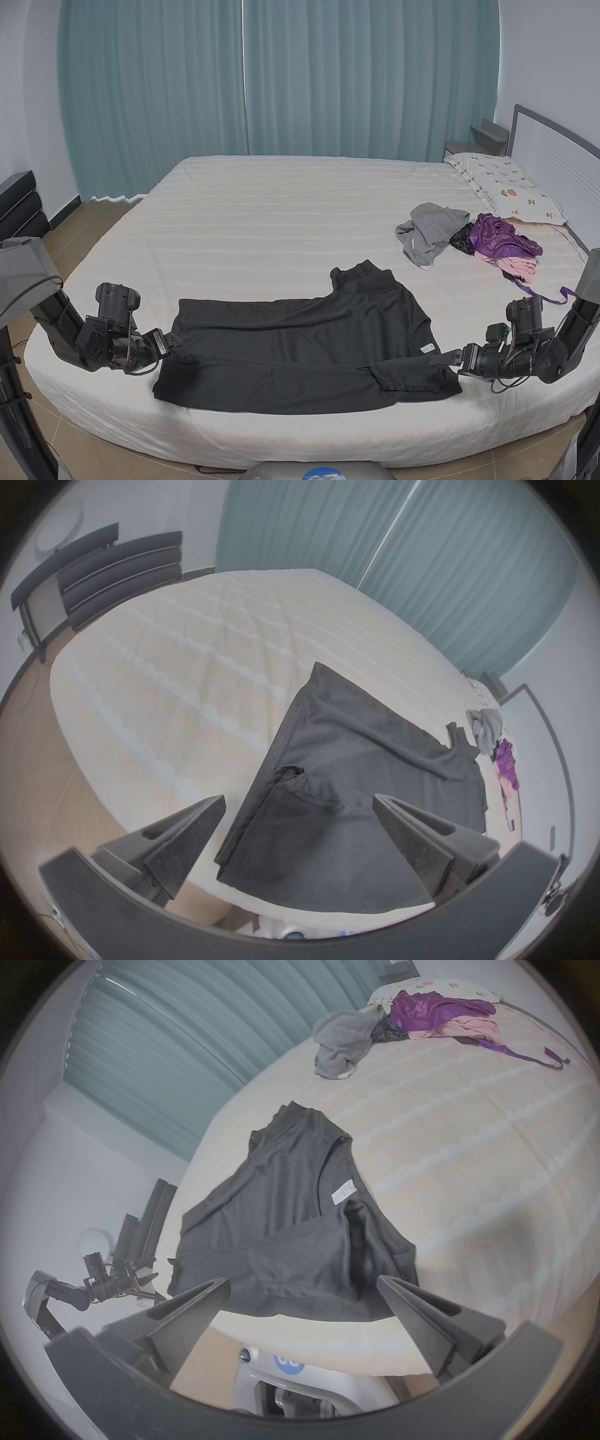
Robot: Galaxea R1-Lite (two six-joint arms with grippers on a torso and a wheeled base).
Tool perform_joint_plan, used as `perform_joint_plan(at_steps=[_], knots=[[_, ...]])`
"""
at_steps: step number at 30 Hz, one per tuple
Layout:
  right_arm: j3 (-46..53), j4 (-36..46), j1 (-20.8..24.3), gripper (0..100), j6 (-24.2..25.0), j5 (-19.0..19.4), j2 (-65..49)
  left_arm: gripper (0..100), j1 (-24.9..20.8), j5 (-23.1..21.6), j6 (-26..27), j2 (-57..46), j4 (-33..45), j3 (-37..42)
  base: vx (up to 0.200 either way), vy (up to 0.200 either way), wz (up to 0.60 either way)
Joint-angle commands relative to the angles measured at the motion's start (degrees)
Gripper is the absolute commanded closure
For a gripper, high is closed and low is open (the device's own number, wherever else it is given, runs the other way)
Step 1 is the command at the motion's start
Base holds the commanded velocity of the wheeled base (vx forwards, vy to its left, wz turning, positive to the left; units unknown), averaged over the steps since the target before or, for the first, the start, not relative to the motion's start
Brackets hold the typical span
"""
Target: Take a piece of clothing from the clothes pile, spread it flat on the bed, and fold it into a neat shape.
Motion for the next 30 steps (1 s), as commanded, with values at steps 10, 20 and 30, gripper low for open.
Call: perform_joint_plan(at_steps=[10, 20, 30], knots=[[12.8, -21.1, -0.8, 0, 9.2, 4.1, 2.8, 0, -0.6, -1.7, -5.2, -4.0, 0.0, 3.7, 0.0, -0.16, 0.0], [13.3, -21.9, -1.7, 0, 9.4, 4.2, 4.5, 0, -0.4, -2.1, -9.6, -3.8, -4.9, 3.7, 0.0, 0.0, 0.0], [13.6, -22.0, -1.1, 0, 8.6, 4.1, 5.4, 0, 1.4, -4.5, -7.7, -2.0, -5.4, 3.6, 0.12, 0.0, 0.0]])
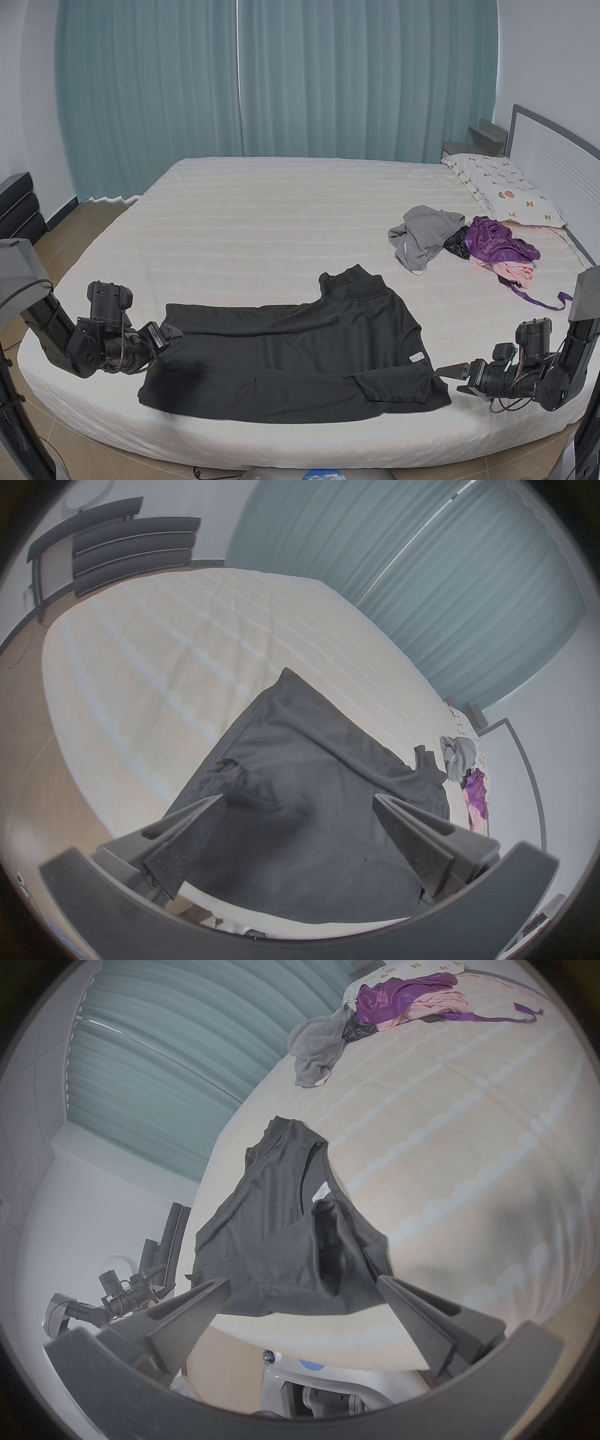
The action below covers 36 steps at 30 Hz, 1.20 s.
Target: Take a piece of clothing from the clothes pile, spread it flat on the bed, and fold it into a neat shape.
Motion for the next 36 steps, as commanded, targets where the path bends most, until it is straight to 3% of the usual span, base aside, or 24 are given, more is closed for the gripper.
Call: perform_joint_plan(at_steps=[1, 9, 11, 18, 24, 35, 36], knots=[[0.0, -0.1, 0.1, 0, -0.1, 0.0, 1.0, 0, 1.7, -2.4, 0.7, 2.1, 0.0, -0.5, 0.0, 0.0, 0.0], [0.0, -0.1, 1.0, 0, -0.1, -0.2, 2.0, 0, 4.4, -5.8, 3.0, 6.3, 0.1, -1.6, 0.0, 0.0, 0.0], [-0.1, -0.3, 1.0, 0, -0.4, -0.4, 2.6, 0, 4.3, -5.6, 5.6, 8.7, 0.3, -1.7, 0.0, 0.0, 0.0], [0.0, -3.6, 1.0, 0, -0.4, -0.5, 4.6, 0, 4.5, -4.6, 5.9, 11.1, 0.6, -5.5, 0.0, 0.0, 0.0], [1.0, -7.5, 1.1, 0, -0.4, -0.7, 6.4, 0, 4.2, -0.5, 6.3, 13.0, 2.6, -7.0, 0.0, 0.0, 0.0], [0.9, -7.7, 1.1, 0, -0.4, -0.5, 6.4, 0, 4.4, -1.0, 5.9, 12.1, 2.2, -7.0, 0.0, 0.0, 0.0], [0.9, -7.7, 1.1, 0, -0.4, -0.5, 6.4, 100, 4.4, -1.0, 5.9, 12.2, 2.2, -6.9, 0.0, 0.0, 0.0]])
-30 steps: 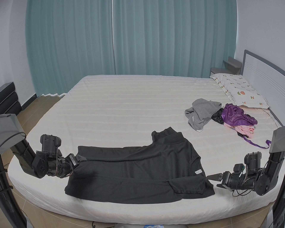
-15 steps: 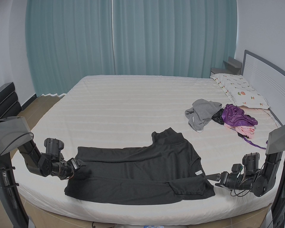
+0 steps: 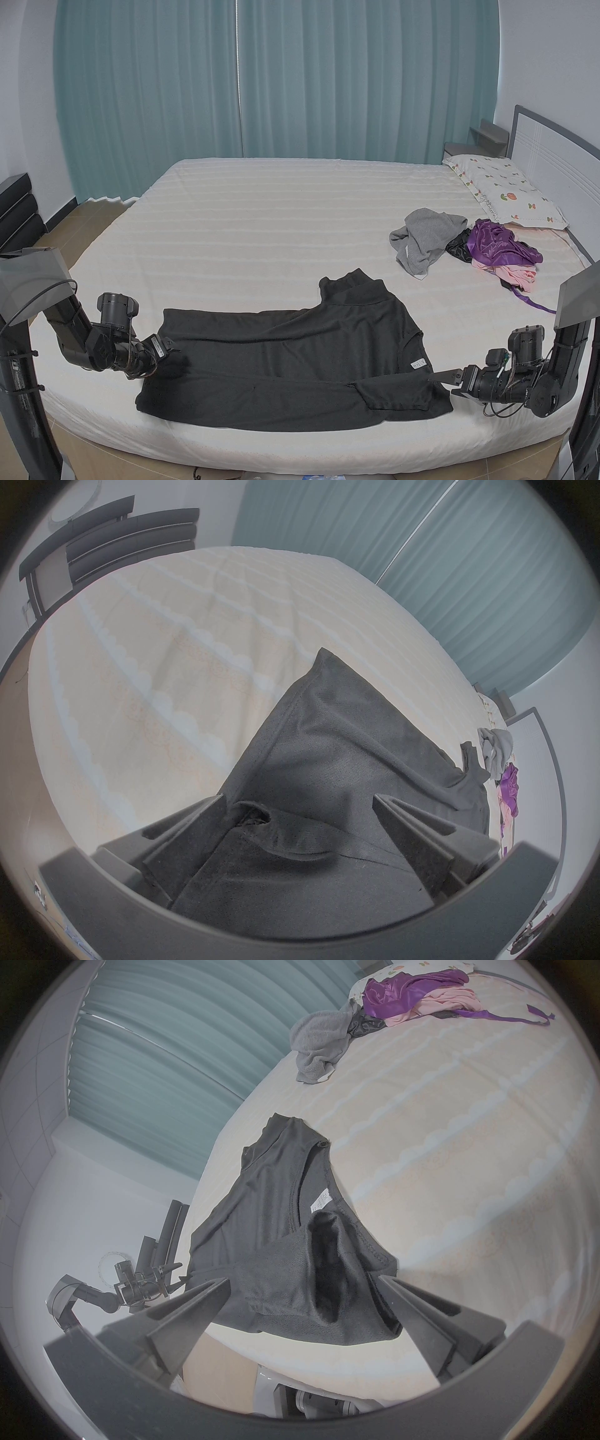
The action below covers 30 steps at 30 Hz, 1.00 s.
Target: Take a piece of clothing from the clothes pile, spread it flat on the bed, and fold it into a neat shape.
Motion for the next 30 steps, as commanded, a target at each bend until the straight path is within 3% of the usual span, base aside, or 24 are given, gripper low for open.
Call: perform_joint_plan(at_steps=[1, 13, 24, 30], knots=[[0.0, 0.0, 0.0, 0, 0.0, 0.1, 0.2, 100, -0.1, 0.0, 0.0, 0.0, 0.1, 0.1, 0.0, 0.0, 0.0], [0.2, -0.2, -0.1, 0, 0.1, 0.3, 0.0, 100, 0.7, 0.2, 0.0, -1.1, 0.1, 2.3, 0.0, 0.0, 0.0], [-0.2, -3.6, 0.0, 0, -0.2, 0.0, -0.4, 100, 4.2, -0.1, 0.0, -7.1, 0.0, 5.9, 0.0, 0.0, 0.0], [-4.2, -3.5, 2.3, 0, -1.9, -0.6, 3.0, 100, 3.9, -0.2, 0.0, -8.5, 0.0, 6.8, 0.0, 0.0, 0.0]])
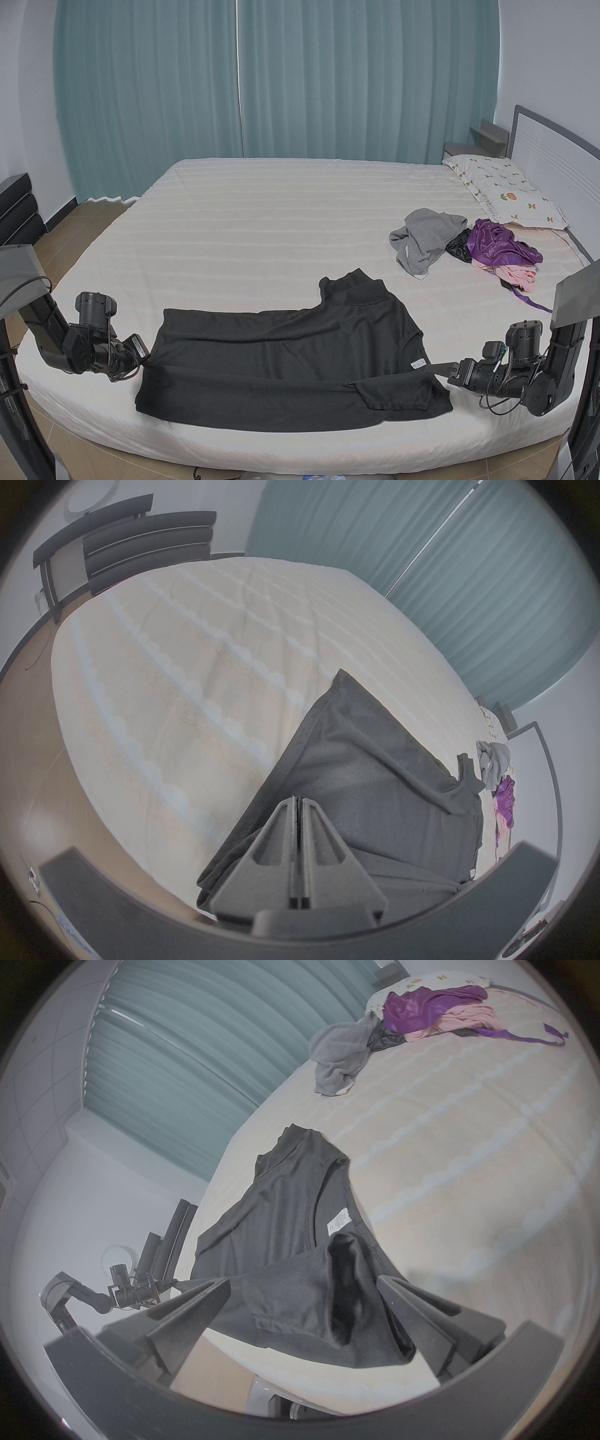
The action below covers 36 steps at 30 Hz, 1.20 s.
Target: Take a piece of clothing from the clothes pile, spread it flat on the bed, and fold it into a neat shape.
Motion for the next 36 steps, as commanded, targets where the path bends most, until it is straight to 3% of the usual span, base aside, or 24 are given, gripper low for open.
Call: perform_joint_plan(at_steps=[1, 10, 15, 21, 30, 36], knots=[[-3.4, 0.2, 1.6, 0, -1.2, -0.4, 2.5, 100, -0.2, 0.0, 0.0, -1.7, 0.0, 0.6, 0.0, 0.0, 0.0], [-9.2, 2.8, 3.0, 0, -2.7, -0.7, 4.2, 100, -0.2, -0.1, -0.1, -1.3, 0.0, 0.6, 0.0, 0.0, 0.0], [-12.8, 3.5, 3.0, 0, -8.4, -1.4, 10.3, 100, -0.2, -0.1, 0.0, -1.1, 0.0, 0.6, 0.0, 0.0, 0.0], [-15.9, 3.1, 3.1, 0, -8.7, -1.9, 12.9, 100, -0.2, -0.1, -0.1, -1.1, 0.0, 0.6, 0.0, 0.0, 0.0], [-11.0, -3.2, 1.9, 0, -10.6, -1.1, 12.5, 100, -0.2, -0.1, -0.3, -1.1, 0.0, 0.7, 0.0, 0.0, 0.0], [-9.3, -5.1, 1.3, 0, -13.1, 1.6, 13.6, 100, -0.2, -0.1, -0.2, -1.1, 0.0, 0.7, 0.0, 0.0, 0.0]])
